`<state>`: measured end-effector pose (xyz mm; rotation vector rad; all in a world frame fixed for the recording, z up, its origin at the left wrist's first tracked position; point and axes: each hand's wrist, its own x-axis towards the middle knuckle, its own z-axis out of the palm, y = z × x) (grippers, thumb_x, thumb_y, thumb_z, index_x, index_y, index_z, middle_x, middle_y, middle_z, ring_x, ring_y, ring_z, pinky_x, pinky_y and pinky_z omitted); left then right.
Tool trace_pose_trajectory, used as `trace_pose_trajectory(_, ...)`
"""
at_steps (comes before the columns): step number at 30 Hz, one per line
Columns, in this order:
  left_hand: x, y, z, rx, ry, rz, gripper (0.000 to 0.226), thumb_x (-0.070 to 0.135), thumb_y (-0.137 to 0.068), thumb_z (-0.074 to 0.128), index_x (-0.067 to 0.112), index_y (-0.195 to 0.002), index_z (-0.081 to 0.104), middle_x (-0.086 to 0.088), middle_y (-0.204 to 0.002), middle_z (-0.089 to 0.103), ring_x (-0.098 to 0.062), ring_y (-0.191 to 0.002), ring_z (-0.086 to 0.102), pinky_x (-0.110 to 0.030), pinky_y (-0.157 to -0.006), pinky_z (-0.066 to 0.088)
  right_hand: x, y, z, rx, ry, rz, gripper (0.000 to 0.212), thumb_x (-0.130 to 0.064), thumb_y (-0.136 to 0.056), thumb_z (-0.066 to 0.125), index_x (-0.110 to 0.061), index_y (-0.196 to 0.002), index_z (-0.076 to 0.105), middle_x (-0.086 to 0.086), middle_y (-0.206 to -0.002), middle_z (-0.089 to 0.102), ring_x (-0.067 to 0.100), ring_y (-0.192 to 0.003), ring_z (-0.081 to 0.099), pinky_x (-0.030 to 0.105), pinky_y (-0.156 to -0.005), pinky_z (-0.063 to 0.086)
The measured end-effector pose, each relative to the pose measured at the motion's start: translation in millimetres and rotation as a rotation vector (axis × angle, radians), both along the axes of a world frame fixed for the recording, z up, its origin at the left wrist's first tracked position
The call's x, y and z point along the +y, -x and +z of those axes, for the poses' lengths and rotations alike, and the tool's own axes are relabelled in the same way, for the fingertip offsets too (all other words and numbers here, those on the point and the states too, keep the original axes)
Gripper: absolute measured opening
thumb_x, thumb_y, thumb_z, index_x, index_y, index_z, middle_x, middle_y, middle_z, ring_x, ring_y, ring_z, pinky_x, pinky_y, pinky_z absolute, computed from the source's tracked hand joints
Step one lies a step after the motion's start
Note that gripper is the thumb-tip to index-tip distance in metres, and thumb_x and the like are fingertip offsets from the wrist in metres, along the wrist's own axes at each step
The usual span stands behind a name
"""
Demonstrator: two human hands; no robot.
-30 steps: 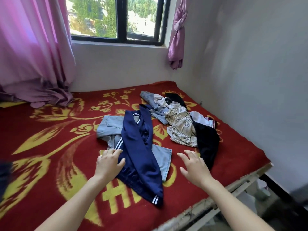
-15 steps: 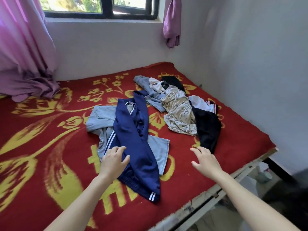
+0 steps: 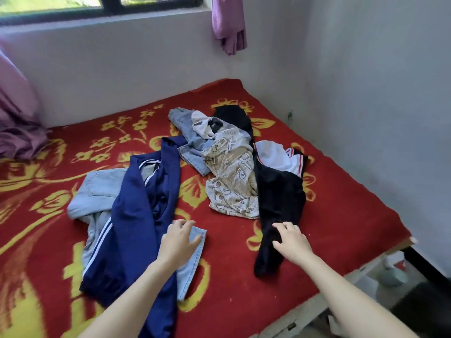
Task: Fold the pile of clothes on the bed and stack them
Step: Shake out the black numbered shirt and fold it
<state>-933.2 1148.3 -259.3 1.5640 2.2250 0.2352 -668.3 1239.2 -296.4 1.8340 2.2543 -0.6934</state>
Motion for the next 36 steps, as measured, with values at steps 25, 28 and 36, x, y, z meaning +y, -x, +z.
trace_pose_trajectory(25,87.1,-74.8,-99.5,-0.229,0.373,0.259,0.042,0.033,-0.096,0.046,0.017,-0.135,0.043,-0.002,-0.135,0.043,-0.016,-0.123,0.042,-0.027,-0.100,0.034,126.5,-57.8,-170.5,0.338,0.443,-0.735,0.068,-0.024,-0.087,0.063,-0.002,-0.141,0.030,0.019,-0.139,0.044,0.034,-0.127,0.042,0.037,-0.103,0.035)
trace_pose_trajectory(28,84.7,-77.0,-105.9,-0.236,0.392,0.273,0.041,0.034,-0.097,0.045,0.017,-0.134,0.044,0.000,-0.133,0.044,-0.014,-0.122,0.042,-0.023,-0.098,0.032,141.9,-46.0,-182.8,0.473,0.429,-0.945,0.069,-0.019,-0.084,0.067,0.000,-0.140,0.031,0.019,-0.131,0.050,0.033,-0.118,0.051,0.038,-0.099,0.041)
trace_pose_trajectory(36,86.4,-67.8,-100.1,-0.242,0.372,0.308,0.041,0.036,-0.097,0.043,0.019,-0.135,0.043,0.001,-0.135,0.044,-0.013,-0.122,0.043,-0.024,-0.095,0.033,169.7,-41.0,-181.9,0.551,0.372,-1.202,0.020,0.000,-0.087,0.054,0.007,-0.104,0.062,0.006,-0.059,0.047,0.015,-0.048,0.037,0.017,-0.037,0.035)
